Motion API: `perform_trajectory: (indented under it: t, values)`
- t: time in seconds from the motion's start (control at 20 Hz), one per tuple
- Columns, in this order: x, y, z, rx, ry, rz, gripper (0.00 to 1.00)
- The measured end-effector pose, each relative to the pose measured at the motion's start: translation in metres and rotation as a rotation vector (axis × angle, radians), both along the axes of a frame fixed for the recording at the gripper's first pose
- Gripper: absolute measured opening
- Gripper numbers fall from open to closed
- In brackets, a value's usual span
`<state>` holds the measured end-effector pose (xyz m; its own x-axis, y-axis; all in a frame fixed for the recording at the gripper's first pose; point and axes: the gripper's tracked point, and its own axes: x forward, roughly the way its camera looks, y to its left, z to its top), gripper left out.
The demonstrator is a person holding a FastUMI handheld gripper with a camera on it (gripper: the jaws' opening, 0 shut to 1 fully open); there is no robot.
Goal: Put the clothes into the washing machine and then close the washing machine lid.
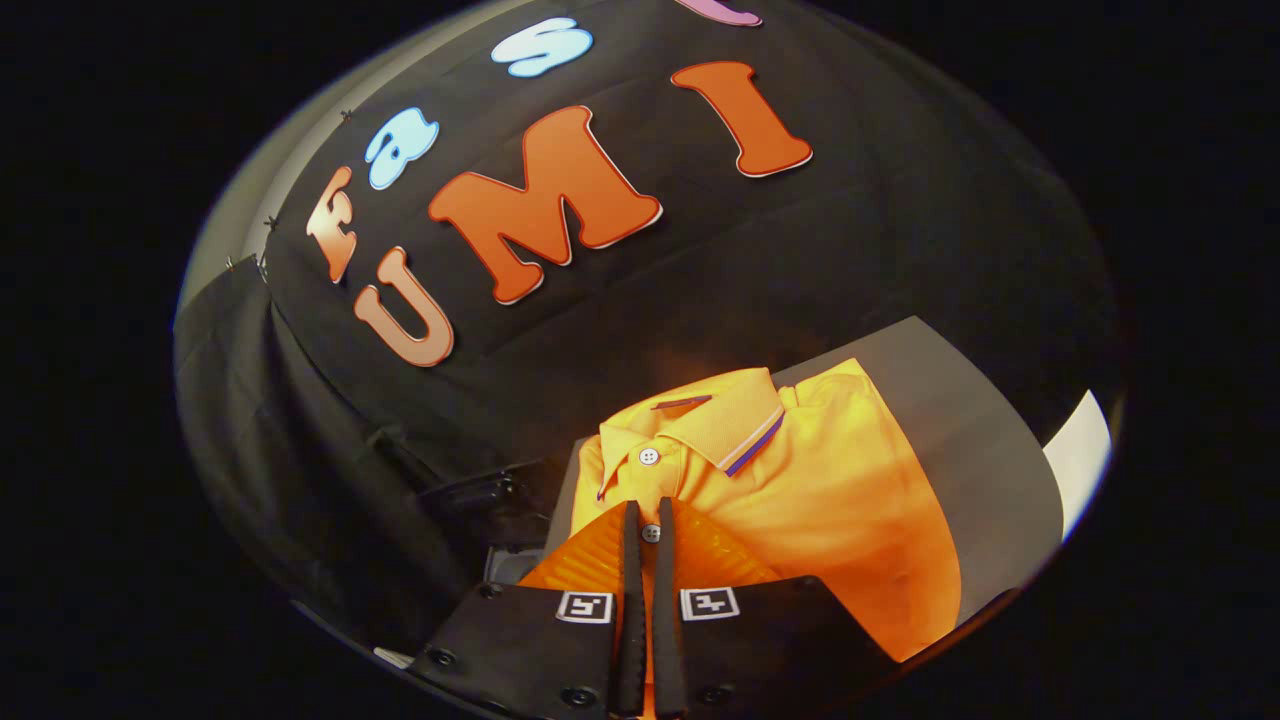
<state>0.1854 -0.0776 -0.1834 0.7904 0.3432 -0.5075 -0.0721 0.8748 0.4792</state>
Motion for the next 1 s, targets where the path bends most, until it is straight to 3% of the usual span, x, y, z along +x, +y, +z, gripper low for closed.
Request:
perform_trajectory:
  t: [0.5,0.75,1.0]
  values:
    - [-0.039,0.095,0.078,0.104,-0.14,0.056,0.11]
    - [-0.061,0.185,0.11,0.142,-0.198,0.123,0.11]
    - [-0.076,0.277,0.105,0.131,-0.198,0.213,0.11]
